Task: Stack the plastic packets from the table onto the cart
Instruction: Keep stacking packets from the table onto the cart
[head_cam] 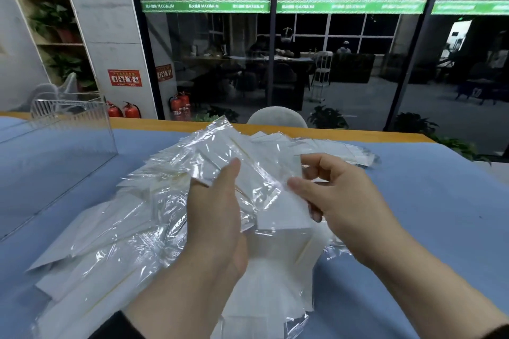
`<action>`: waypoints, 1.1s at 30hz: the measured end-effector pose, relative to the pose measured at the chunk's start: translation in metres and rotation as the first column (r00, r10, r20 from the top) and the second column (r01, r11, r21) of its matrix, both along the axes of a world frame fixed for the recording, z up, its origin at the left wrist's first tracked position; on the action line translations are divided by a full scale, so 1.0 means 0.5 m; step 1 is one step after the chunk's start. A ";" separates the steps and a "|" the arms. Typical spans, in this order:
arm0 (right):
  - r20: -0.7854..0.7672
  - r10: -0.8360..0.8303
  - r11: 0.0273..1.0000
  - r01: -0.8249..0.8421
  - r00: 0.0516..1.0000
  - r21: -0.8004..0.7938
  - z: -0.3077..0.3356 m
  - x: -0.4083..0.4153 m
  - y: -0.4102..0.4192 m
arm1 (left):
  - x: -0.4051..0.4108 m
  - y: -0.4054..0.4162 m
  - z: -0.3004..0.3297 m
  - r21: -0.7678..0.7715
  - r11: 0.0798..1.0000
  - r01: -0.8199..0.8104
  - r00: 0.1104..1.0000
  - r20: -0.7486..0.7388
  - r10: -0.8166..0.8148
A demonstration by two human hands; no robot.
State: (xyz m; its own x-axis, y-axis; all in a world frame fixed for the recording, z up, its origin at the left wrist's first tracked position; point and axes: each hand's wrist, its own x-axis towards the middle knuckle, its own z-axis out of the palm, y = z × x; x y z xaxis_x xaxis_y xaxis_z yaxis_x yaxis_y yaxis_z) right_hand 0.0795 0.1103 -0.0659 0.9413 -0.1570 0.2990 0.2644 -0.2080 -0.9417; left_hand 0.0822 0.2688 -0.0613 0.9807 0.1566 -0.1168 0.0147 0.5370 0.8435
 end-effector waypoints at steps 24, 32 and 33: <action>-0.014 0.028 0.995 -0.029 1.000 -0.093 0.001 -0.007 -0.003 | -0.038 -0.031 0.001 0.158 0.938 0.307 0.944 0.070 -0.321; 0.043 0.206 0.977 -0.208 0.978 0.049 0.024 -0.111 -0.008 | -0.063 -0.054 0.002 0.221 0.885 0.409 0.873 0.187 -0.450; 0.068 0.174 0.984 -0.176 0.982 0.027 0.029 -0.129 -0.023 | -0.069 -0.063 -0.002 0.273 0.856 0.440 0.837 0.221 -0.501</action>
State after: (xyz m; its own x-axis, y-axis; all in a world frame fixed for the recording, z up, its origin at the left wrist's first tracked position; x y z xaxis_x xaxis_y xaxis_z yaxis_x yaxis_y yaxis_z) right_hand 0.0153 0.0990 -0.0515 0.9339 -0.0020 0.3576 0.3547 -0.1223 -0.9270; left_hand 0.0477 0.2374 -0.0624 0.9277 -0.3416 0.1506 -0.0267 0.3416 0.9395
